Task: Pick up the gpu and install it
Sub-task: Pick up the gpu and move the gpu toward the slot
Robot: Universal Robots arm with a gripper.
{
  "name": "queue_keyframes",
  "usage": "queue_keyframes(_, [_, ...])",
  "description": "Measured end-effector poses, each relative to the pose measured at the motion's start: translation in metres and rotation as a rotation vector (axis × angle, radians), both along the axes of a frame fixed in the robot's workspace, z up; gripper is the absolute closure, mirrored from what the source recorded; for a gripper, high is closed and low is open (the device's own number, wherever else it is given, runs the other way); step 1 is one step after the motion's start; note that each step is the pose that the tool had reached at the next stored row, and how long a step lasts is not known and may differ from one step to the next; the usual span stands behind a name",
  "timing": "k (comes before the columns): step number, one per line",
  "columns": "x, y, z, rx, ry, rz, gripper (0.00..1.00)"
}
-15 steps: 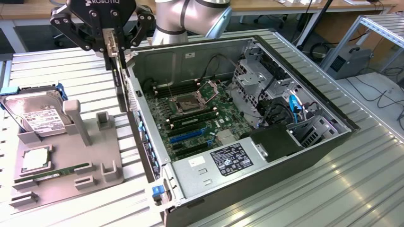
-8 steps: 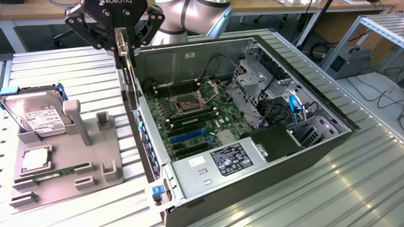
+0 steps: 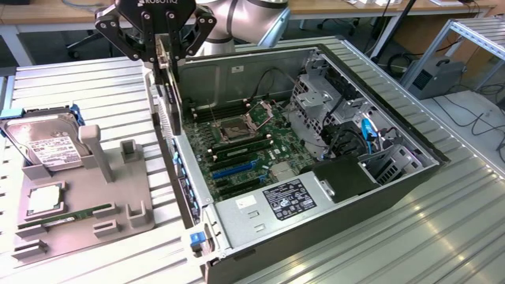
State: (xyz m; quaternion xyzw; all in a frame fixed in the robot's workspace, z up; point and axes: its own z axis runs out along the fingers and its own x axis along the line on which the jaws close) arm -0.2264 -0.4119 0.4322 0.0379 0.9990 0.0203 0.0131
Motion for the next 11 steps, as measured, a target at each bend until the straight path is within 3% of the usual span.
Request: queue_keyframes(11, [0.0050,0.0000,0.0000,-0.0001,0.0001,0.000,0.73])
